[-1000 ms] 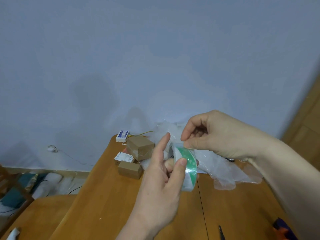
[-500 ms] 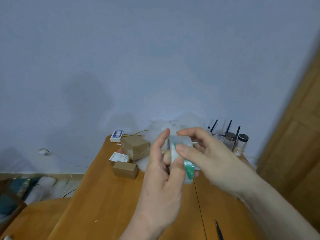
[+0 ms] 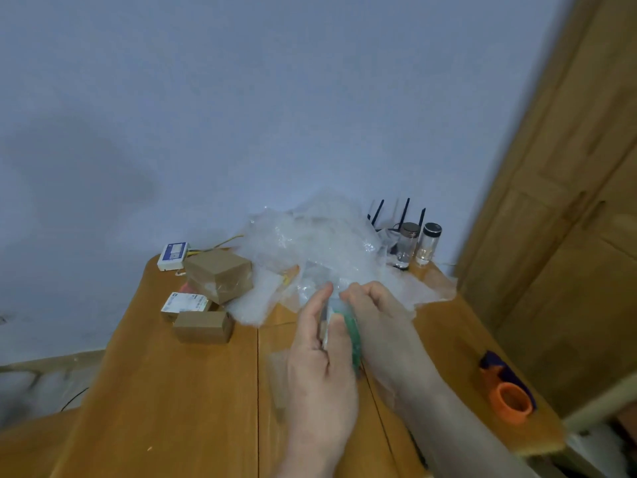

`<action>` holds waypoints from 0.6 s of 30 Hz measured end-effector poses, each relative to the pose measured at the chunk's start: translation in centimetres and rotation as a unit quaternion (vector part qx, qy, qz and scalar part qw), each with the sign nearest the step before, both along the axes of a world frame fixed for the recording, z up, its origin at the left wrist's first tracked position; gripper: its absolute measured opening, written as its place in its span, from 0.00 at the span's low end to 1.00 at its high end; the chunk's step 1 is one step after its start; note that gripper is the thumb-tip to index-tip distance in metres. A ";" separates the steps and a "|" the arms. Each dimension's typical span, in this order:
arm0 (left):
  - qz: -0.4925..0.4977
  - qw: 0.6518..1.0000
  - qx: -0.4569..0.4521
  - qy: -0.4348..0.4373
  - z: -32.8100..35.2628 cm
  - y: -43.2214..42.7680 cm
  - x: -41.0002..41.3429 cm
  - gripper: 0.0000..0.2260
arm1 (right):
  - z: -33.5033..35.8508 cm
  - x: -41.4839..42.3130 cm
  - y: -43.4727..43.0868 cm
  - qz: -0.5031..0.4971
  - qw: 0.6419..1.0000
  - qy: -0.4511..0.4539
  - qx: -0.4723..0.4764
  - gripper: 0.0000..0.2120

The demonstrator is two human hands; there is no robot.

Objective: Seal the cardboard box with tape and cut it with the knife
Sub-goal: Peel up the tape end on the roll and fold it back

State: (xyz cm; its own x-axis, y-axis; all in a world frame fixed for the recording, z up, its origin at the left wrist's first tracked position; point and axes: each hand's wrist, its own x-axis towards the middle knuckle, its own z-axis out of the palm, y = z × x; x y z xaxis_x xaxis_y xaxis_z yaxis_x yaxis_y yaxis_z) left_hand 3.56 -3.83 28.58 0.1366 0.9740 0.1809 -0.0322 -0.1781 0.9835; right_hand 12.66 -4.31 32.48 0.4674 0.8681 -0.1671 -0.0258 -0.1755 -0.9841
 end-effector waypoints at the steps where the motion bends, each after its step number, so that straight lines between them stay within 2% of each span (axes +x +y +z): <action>1: 0.003 1.000 -0.010 -0.003 -0.5 0.2 0.3 0.16 | -0.4 0.1 0.0 -0.008 1.000 0.016 0.000 0.15; 4: -0.007 0.999 -0.049 -0.018 -2.0 0.8 1.5 0.16 | -2.1 0.8 -0.7 -0.032 0.999 0.029 0.004 0.16; 8: -0.015 0.997 -0.068 0.020 -4.3 1.6 3.2 0.21 | -5.0 2.3 -2.4 -0.052 0.997 -0.064 0.009 0.10; 13: -0.142 0.981 -0.114 0.059 -6.0 2.6 5.1 0.18 | -8.3 5.0 -2.7 -0.030 0.990 -0.136 -0.009 0.10; 16: -0.159 0.974 -0.106 0.124 -7.1 3.6 6.2 0.19 | -10.3 7.7 -2.6 -0.035 0.984 -0.177 -0.004 0.10; 18: -0.142 0.968 -0.068 0.196 -8.4 4.1 7.5 0.20 | -11.8 9.5 -2.6 -0.027 0.963 -0.268 -0.017 0.11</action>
State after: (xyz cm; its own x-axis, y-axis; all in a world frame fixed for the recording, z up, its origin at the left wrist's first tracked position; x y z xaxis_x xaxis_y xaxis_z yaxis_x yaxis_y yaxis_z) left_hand 11.07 0.24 20.20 0.4351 0.8979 -0.0666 0.3188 -0.0844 0.9441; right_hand 22.15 -6.94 20.64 0.5383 0.8388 0.0815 0.4738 -0.2213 -0.8524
